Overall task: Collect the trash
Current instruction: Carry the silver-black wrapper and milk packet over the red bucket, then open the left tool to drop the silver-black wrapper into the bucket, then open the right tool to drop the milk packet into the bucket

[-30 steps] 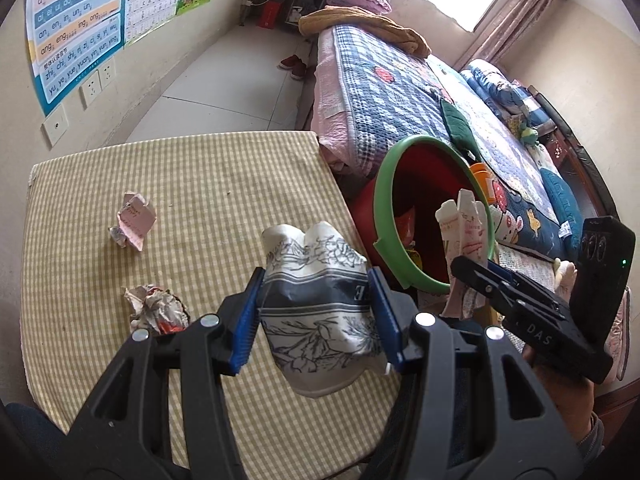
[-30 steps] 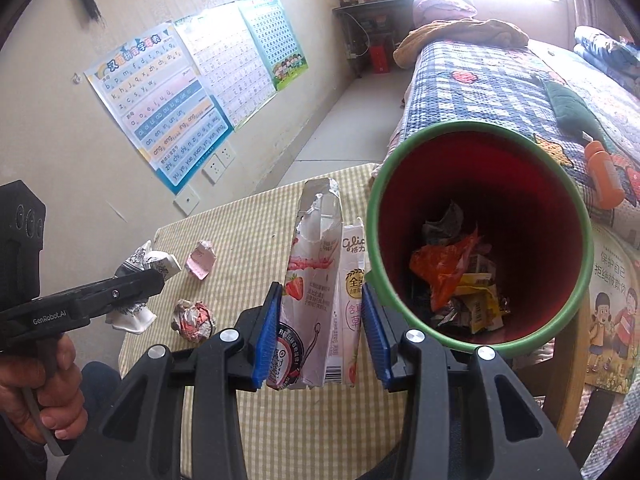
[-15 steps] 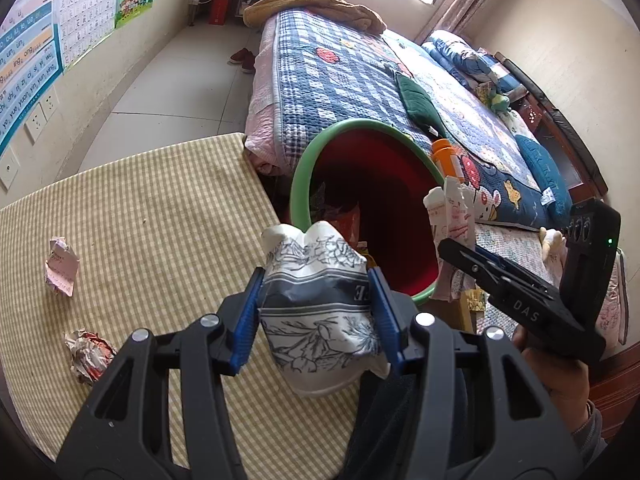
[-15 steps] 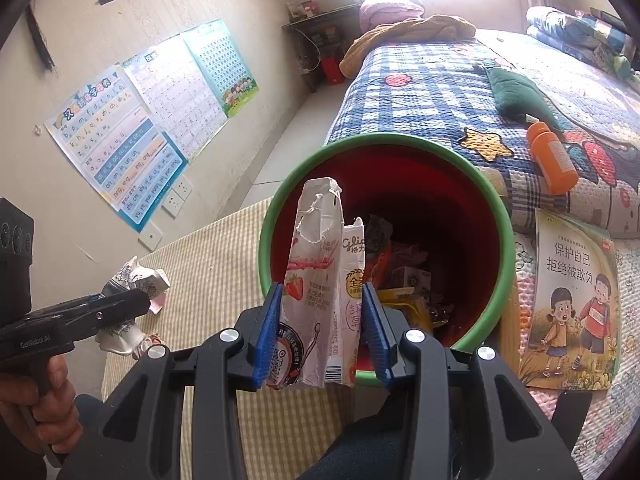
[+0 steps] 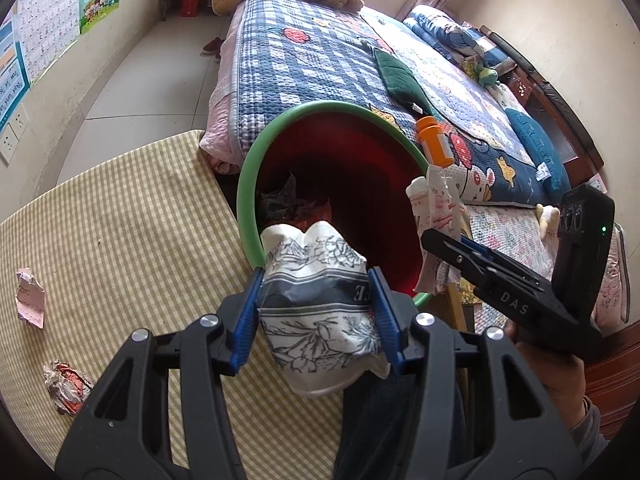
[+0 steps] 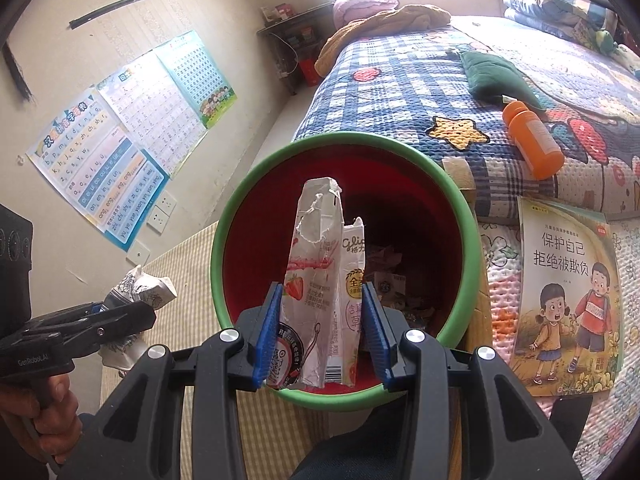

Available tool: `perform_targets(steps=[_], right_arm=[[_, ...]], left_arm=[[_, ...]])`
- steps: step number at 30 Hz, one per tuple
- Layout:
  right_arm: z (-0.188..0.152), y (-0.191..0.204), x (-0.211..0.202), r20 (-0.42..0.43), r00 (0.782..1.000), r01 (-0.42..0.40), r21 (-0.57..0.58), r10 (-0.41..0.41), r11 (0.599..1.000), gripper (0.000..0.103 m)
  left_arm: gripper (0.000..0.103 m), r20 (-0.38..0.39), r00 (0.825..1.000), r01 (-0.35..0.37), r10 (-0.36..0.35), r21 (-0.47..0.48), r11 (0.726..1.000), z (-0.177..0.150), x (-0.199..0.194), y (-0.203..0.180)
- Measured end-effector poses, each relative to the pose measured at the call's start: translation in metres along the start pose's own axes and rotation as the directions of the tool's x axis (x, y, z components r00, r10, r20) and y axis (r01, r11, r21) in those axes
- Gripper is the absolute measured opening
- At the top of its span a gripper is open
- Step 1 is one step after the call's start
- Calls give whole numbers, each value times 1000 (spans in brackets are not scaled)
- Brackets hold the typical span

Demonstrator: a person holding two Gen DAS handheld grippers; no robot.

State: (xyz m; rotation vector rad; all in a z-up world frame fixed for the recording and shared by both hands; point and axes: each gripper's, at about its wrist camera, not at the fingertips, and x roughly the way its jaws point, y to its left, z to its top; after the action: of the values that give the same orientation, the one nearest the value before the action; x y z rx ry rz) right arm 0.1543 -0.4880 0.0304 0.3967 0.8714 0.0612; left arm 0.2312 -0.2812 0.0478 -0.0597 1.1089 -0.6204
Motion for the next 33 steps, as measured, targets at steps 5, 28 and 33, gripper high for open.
perform_targets(steps=[5,28,33], right_arm=[[7,-4,5,8,1000,0,-1,0,1000,39],[15,-23,44,-21,1000,15,19,-15,1000,41],[16,-17,41,-5,999,42,-9,-42,999,50]], left_arm=[[49,-1,1000,9,-9,15,1000,14,9,-6],[50,-37,999,31,-31,14,999,44,60,-5],[70,-7,1000,23,-23,-9,1000,47,56,1]])
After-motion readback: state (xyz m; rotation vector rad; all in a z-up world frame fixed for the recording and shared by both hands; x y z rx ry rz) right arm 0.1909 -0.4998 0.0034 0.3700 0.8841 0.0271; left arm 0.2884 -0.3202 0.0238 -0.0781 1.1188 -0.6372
